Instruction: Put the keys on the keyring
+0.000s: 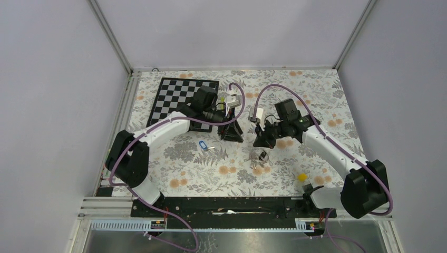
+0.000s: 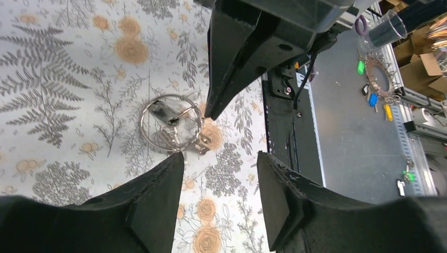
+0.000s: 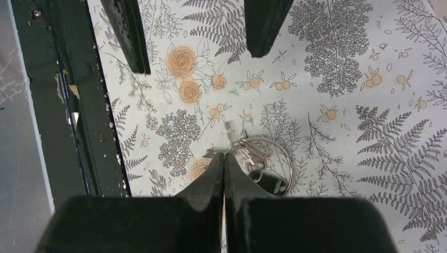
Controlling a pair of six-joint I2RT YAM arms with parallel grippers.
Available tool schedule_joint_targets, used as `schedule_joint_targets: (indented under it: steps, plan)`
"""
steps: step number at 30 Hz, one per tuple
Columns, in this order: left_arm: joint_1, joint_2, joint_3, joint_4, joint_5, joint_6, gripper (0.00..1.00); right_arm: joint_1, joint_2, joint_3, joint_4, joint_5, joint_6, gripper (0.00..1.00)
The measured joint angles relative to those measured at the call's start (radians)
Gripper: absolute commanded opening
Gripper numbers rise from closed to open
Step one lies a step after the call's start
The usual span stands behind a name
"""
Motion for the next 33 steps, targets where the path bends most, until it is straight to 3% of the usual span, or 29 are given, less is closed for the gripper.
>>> schedule_joint_targets:
  steps: [7, 12, 17, 24, 33]
  plan:
    - [-0.015, 0.012, -0.011, 0.09, -0.008, 0.0, 0.57, 0.001, -0.004, -0.002, 0.04, 0.024, 0.027, 0.01]
    - [-0.014, 0.013, -0.056, 0.097, -0.055, 0.02, 0.6, 0.002, -0.003, -0.032, 0.055, 0.095, 0.04, 0.25]
    - [0.023, -0.002, -0.122, 0.07, -0.129, 0.046, 0.64, 0.004, 0.024, -0.075, 0.058, 0.128, 0.049, 0.36]
    - [0.163, -0.068, -0.159, -0.009, -0.24, 0.063, 0.66, 0.077, 0.145, -0.061, 0.113, 0.209, 0.068, 0.3]
    - [0.285, -0.213, -0.236, -0.063, -0.298, 0.08, 0.69, 0.121, 0.351, 0.029, 0.155, 0.272, 0.079, 0.33]
